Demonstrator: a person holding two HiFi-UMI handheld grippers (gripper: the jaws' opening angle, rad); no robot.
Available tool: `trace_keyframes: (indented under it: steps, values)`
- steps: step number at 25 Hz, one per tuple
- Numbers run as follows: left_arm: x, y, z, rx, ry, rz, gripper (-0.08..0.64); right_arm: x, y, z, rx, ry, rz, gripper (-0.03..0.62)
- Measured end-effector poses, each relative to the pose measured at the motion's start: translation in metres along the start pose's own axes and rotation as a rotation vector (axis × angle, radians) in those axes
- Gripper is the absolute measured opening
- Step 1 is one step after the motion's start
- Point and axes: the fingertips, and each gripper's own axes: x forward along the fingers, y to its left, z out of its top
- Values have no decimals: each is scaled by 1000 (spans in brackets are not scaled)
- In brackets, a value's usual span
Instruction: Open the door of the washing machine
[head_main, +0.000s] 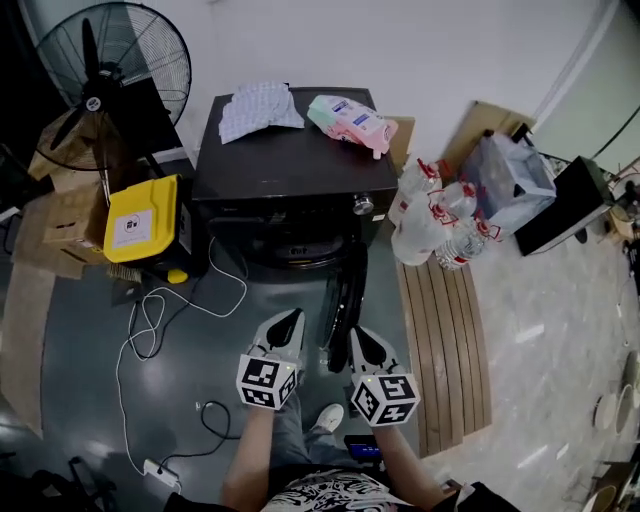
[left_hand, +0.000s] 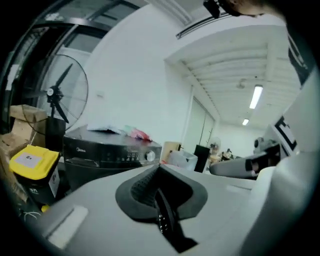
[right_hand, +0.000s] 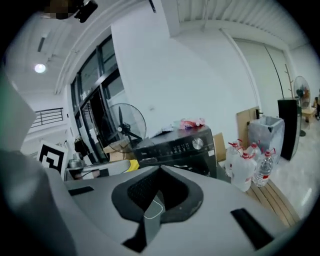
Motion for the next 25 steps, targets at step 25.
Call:
trace_keyframes:
  steps: [25]
  values:
    - [-95, -2, 61, -41, -132, 176, 0, -57, 44, 47, 10, -154, 59, 2]
